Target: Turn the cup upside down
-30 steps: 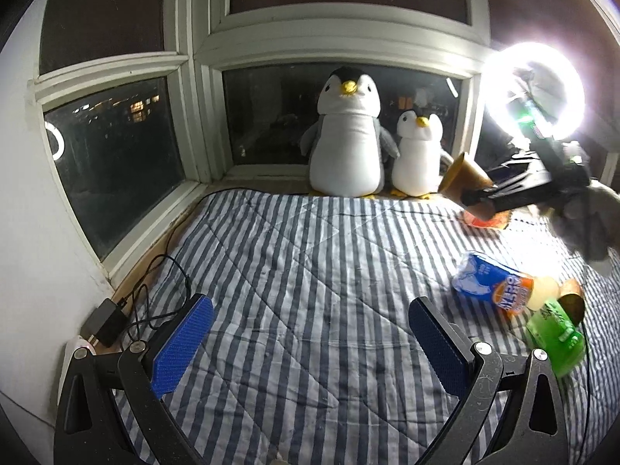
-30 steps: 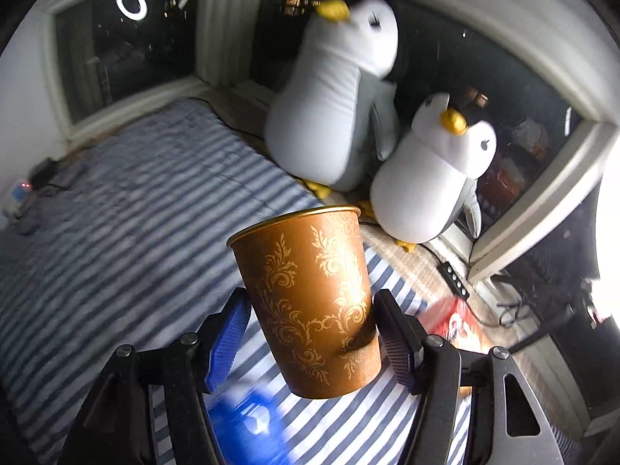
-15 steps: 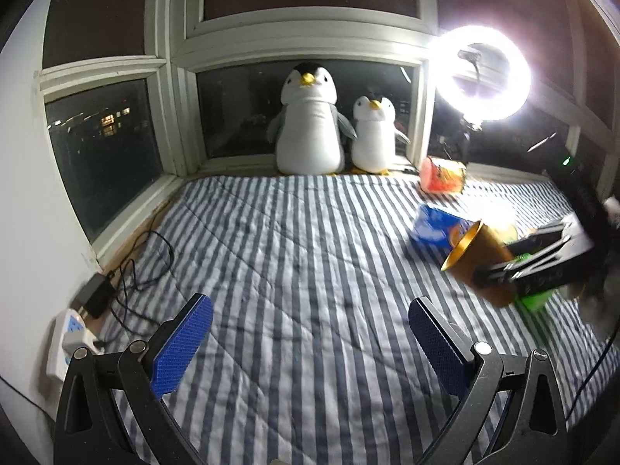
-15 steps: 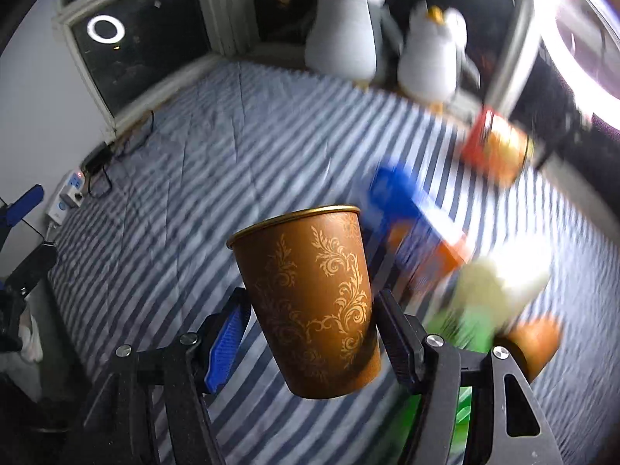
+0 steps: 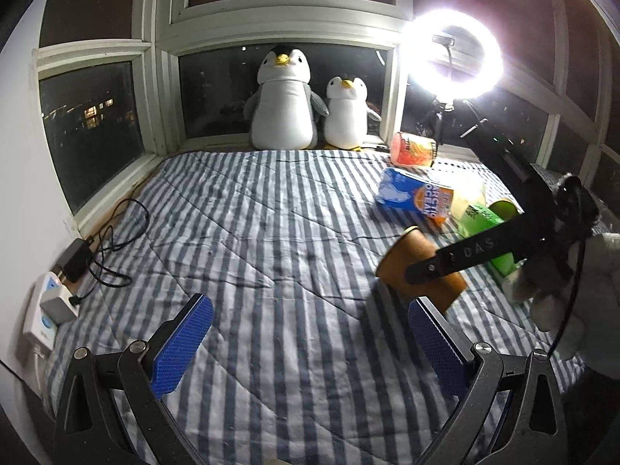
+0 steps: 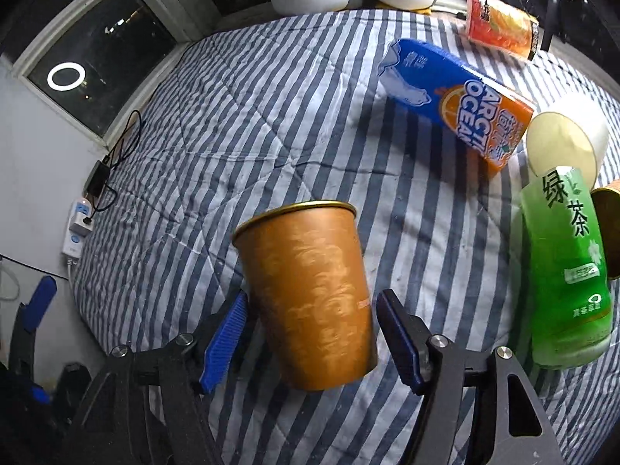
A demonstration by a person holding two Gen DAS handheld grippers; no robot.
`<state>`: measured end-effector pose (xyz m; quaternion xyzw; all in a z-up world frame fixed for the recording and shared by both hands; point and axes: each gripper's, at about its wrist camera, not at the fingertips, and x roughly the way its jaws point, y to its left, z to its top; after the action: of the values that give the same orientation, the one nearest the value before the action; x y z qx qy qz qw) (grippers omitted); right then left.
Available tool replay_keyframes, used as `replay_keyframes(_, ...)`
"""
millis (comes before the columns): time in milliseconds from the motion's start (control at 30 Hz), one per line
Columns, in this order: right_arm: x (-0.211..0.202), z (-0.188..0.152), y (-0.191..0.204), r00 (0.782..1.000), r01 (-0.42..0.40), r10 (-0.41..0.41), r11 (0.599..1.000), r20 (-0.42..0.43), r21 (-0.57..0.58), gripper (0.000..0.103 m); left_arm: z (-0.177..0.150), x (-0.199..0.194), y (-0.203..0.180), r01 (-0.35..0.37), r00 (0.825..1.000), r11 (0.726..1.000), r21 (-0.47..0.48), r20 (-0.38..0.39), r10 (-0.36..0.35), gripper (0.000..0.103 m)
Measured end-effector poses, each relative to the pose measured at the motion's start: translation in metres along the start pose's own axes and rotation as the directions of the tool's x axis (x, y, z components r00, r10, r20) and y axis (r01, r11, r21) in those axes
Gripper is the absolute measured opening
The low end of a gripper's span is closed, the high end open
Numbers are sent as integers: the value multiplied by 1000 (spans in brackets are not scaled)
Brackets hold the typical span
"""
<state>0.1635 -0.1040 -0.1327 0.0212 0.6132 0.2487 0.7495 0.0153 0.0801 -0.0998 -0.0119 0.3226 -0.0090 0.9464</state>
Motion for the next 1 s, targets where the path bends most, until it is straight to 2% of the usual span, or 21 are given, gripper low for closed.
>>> replay_keyframes(133,-13,-7,-1,998,-49,49,999,26,1,66,-4,-2,-15,4,1000,1000,-22,12,-3,102)
replay_keyframes(267,-46,-28,-18,990,-71,68,997,126,16,66,-6,7,-42,41,999,999,-36,-4,-41,102)
replay_keyframes(433,-84,-68,-60,969,-81,57,993,240,91,66,-10,26,-91,72,997,997,-42,-6,-72,102)
replay_keyframes(633,-124,-114,-97,932,-45,-11,988,362,146,67,-9,64,-133,-3,1000,997,-83,-22,2,102)
replay_keyframes(867,-141,-131,-123,909,-78,-1,982,416,172,67,-13,103,-151,-119,990,991,-56,-78,114,102)
replay_keyframes(1000,-140,-134,-130,905,-92,12,981,426,170,67,-14,115,-151,-147,985,988,-53,-100,141,101)
